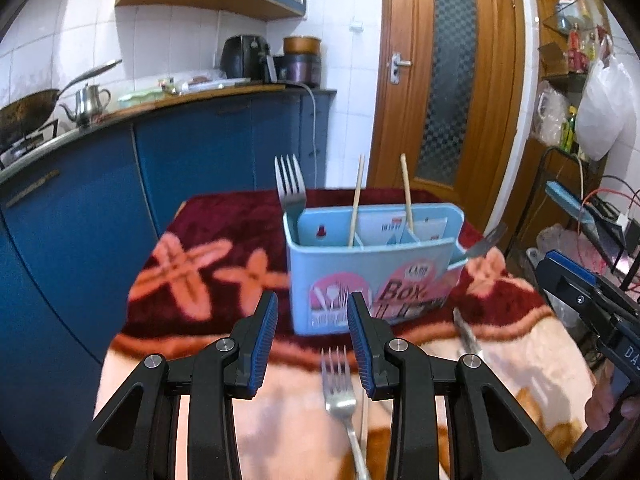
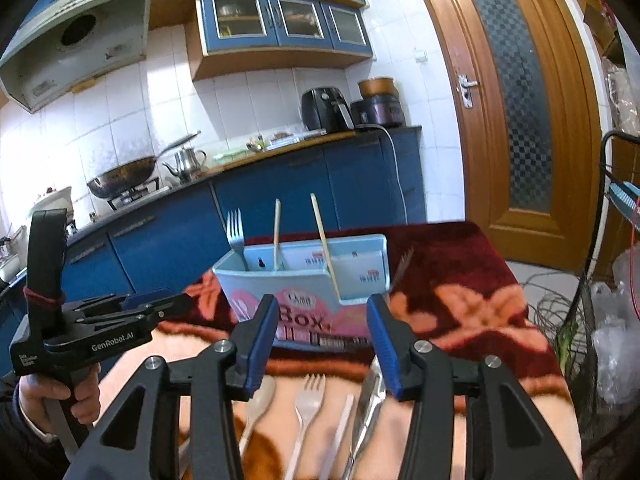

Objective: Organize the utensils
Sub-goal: 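Move both tools back down toward the remaining utensils, then grasp a steel fork with the left tool while the right tool grasps a knife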

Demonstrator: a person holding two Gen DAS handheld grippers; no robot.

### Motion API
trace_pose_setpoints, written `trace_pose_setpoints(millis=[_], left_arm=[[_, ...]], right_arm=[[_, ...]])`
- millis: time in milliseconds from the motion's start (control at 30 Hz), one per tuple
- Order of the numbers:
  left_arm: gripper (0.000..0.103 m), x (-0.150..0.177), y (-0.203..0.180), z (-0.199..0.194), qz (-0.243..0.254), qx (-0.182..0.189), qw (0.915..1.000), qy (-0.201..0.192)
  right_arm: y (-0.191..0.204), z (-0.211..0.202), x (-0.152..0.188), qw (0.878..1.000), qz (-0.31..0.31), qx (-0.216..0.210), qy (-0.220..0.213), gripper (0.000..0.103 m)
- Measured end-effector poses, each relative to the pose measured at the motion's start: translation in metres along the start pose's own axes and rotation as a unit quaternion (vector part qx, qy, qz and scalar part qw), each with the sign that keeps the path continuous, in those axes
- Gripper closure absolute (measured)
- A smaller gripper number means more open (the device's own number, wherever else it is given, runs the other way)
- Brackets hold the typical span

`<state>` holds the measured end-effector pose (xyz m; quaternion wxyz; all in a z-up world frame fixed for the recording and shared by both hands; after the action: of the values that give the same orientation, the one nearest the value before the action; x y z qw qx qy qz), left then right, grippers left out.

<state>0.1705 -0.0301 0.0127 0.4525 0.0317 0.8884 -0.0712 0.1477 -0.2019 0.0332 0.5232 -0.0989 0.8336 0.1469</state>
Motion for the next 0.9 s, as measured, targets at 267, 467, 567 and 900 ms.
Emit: trace_pose_setpoints(millis=[267,467,567,900], left_arm=[[0.066,0.026,0.002,0.015,-0.009,0.0,0.9988,0.048],[0.066,0.043,0.0,0.029,-0.013,0.009,0.9964,0.084],[0.066,0.051,-0.002,0.036,-0.015,0.013,0.9948,0.1],[0.066,0.076,-0.003,0.061,-0.042,0.028,0.9853,0.163]], right_arm=[[-0.011,0.006,0.027,0.999,0.017,0.014,0.049,0.054],[-0.024,0.015,0.047,0.995,0.042,0.019,0.085,0.054],[-0.028,0.02,0.056,0.993,0.052,0.02,0.101,0.054],[-0.038,0.026,0.07,0.99,0.07,0.018,0.122,0.054]])
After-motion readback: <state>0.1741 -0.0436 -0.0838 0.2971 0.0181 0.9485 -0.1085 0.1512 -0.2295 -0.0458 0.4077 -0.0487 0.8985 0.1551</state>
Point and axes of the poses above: each gripper's, at about its wrist camera, not at the fingertips, and z roughly the way its jaws point, y to its left, x to its underside, the point moved 10 cm from there along z, roughly the way its jaws point, and after that the axes turned 4 degrees about -z, right-handed, at the moved point
